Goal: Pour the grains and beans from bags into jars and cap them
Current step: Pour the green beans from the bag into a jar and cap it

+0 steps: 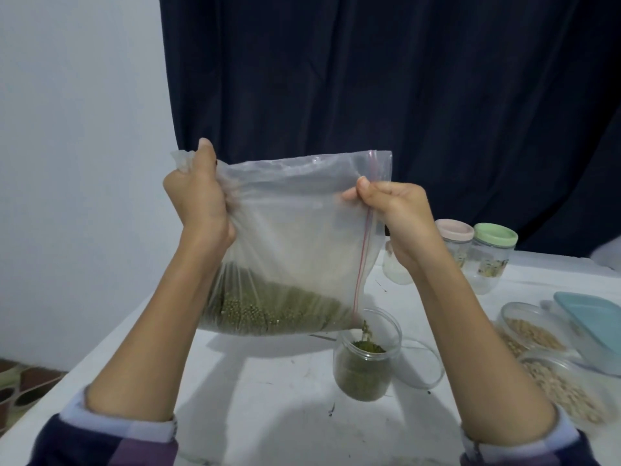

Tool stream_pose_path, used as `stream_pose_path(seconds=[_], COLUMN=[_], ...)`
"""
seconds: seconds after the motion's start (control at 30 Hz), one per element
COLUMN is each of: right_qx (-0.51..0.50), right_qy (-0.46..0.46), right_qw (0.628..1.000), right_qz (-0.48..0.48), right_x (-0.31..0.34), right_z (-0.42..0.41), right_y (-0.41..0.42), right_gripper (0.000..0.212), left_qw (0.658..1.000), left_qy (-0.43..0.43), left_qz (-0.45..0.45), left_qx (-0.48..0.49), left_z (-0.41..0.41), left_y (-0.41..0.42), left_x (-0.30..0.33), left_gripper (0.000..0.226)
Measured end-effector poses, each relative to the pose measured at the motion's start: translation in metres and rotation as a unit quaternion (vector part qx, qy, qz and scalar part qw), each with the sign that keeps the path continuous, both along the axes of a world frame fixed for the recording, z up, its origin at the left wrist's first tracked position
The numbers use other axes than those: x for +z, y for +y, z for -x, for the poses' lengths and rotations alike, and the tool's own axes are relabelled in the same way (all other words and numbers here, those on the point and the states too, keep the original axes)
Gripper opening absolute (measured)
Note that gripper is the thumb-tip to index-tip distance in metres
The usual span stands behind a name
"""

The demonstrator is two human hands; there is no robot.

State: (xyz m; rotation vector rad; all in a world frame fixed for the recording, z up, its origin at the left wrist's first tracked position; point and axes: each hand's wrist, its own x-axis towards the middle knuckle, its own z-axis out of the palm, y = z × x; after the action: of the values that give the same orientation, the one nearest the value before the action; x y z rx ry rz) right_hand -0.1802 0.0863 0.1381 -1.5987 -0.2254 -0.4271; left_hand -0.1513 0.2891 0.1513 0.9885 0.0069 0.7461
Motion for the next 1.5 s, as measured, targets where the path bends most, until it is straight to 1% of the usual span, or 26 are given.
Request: stream_pose_path(seconds=[0.17, 0.27, 0.37, 0.47, 0.57, 0.63, 0.73, 0.83, 1.03, 1.17, 1.3, 1.4, 1.5], right_qx=[-0.006, 0.01, -0.001, 0.01, -0.013, 0.001, -0.012, 0.03, 0.039, 0.039, 0.011, 0.021, 0.006], right_qy=[-0.002, 0.003, -0.005, -0.01, -0.033, -0.031, -0.047, -0.024, 0.011, 0.021, 0.019, 0.022, 0.003], right_qw=[1.0, 1.0, 1.0, 1.0, 0.999, 0.999, 0.998, 0.999, 0.999, 0.999, 1.0, 0.999, 1.0], right_qz=[0.004, 0.02, 0.0, -0.004, -0.034, -0.024, -0.036, 0.002, 0.032, 0.026, 0.016, 0.026, 0.017], right_x=[-0.001, -0.002, -0.004, -0.005, -0.007, -0.009, -0.008, -0.004, 0.002, 0.003, 0.002, 0.004, 0.002], right_z=[0.0, 0.0, 0.0, 0.003, 0.003, 0.004, 0.004, 0.004, -0.001, -0.003, -0.003, -0.003, 0.0], right_y=[-0.001, -0.003, -0.005, -0.003, 0.003, 0.008, 0.009, 0.008, 0.007, 0.004, 0.002, -0.004, -0.009], right_gripper=[0.023, 0.023, 0.023, 0.024, 0.025, 0.025, 0.025, 0.025, 0.025, 0.025, 0.024, 0.023, 0.024], left_qw=[1.0, 1.0, 1.0, 1.0, 1.0, 1.0, 1.0, 1.0, 1.0, 1.0, 1.0, 1.0, 1.0], left_qy=[0.003, 0.0, 0.001, -0.005, -0.009, -0.009, -0.002, -0.002, 0.001, 0.0, 0.001, 0.006, 0.005], left_qz=[0.005, 0.0, 0.001, -0.004, -0.001, 0.0, 0.005, -0.001, 0.001, -0.002, 0.001, 0.0, -0.006], left_qx=[-0.004, -0.007, -0.009, -0.007, -0.008, -0.008, -0.002, 0.0, 0.001, 0.001, -0.007, -0.009, -0.011], left_z=[0.0, -0.001, -0.001, 0.001, 0.002, 0.002, 0.003, 0.005, 0.008, 0.009, 0.008, 0.006, 0.004], left_y=[-0.003, -0.003, -0.004, -0.004, -0.004, -0.003, 0.001, 0.003, 0.006, 0.006, 0.003, 0.0, -0.005], left_x=[-0.001, -0.002, -0.002, -0.001, 0.001, 0.001, 0.002, 0.001, 0.001, 0.0, -0.001, -0.002, -0.001], left_gripper=[0.047, 0.046, 0.045, 0.046, 0.046, 0.044, 0.043, 0.043, 0.047, 0.048, 0.049, 0.048, 0.049])
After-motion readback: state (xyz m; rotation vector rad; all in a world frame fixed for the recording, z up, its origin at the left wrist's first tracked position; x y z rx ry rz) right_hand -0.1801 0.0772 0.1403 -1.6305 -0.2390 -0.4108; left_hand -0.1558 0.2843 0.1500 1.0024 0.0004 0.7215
